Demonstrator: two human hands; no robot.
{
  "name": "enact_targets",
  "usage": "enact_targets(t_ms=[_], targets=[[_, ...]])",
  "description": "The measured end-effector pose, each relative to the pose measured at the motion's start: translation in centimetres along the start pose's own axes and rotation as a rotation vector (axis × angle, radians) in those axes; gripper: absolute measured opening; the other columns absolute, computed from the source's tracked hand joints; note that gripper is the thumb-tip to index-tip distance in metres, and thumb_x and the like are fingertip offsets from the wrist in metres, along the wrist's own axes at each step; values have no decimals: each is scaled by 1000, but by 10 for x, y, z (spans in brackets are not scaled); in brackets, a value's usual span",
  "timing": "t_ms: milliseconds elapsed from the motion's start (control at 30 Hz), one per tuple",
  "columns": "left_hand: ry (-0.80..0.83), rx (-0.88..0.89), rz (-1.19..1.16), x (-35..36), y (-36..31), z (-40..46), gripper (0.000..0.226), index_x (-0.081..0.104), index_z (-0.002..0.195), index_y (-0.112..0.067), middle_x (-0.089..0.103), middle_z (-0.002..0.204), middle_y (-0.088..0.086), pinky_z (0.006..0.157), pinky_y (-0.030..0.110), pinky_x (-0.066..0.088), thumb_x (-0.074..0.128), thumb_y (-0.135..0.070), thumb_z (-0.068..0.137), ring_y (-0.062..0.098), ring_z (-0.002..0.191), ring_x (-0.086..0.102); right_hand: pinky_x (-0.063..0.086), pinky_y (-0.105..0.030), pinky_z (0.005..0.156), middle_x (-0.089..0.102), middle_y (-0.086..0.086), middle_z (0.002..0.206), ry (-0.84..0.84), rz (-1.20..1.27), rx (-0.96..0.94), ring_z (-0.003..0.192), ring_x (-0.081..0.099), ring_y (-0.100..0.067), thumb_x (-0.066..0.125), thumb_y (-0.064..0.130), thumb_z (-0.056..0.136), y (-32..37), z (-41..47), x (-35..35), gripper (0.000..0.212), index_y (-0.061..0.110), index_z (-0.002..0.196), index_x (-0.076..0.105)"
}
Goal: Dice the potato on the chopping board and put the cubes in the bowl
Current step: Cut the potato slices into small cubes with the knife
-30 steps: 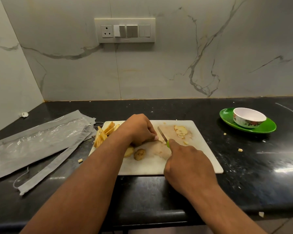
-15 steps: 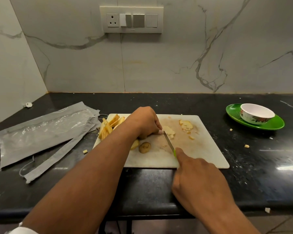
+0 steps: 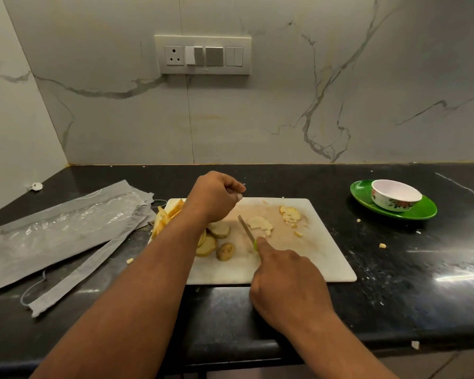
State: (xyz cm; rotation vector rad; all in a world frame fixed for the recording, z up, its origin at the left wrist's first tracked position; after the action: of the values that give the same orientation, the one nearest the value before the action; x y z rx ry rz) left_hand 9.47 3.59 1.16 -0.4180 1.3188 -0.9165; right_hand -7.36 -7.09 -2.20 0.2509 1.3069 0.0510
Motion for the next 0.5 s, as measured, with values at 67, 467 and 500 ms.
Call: enact_targets(t_ms=[67,467,500], targets=[[-10,9,14,-4,1,1,12,79,104,-28,71,95,-11,83,25,56,76,-21,94,5,88,64,38,-33,71,60,-6,113,16,-4,-8,82,47,-20,38,26,95,2,2,4,65,27,157,19],[363,35,373,-21,9,-5,32,75,112,-35,69,105,-17,74,20,43,86,-35,83,4,100,61,37,-36,71,65,-7,113,-37,-80,103,96,62,-28,36,20,92,-35,4,-6,64,27,156,26],[392,30,386,-20,8,-7,37,74,116,-35,68,110,-17,80,23,43,87,-34,82,4,104,58,36,-36,71,64,-7,113,-35,-76,76,94,61,-27,36,21,93,-28,5,-6,64,26,156,24]])
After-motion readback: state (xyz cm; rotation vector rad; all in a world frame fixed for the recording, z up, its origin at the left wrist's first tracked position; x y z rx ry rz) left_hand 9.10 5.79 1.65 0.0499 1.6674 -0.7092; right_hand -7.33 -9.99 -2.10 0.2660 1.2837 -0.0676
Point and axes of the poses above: each hand's wrist, its own z-axis towards the middle knuckle, its own x-axis out of the palm, y = z × x, the point moved 6 cm from there along z, towards the middle knuckle
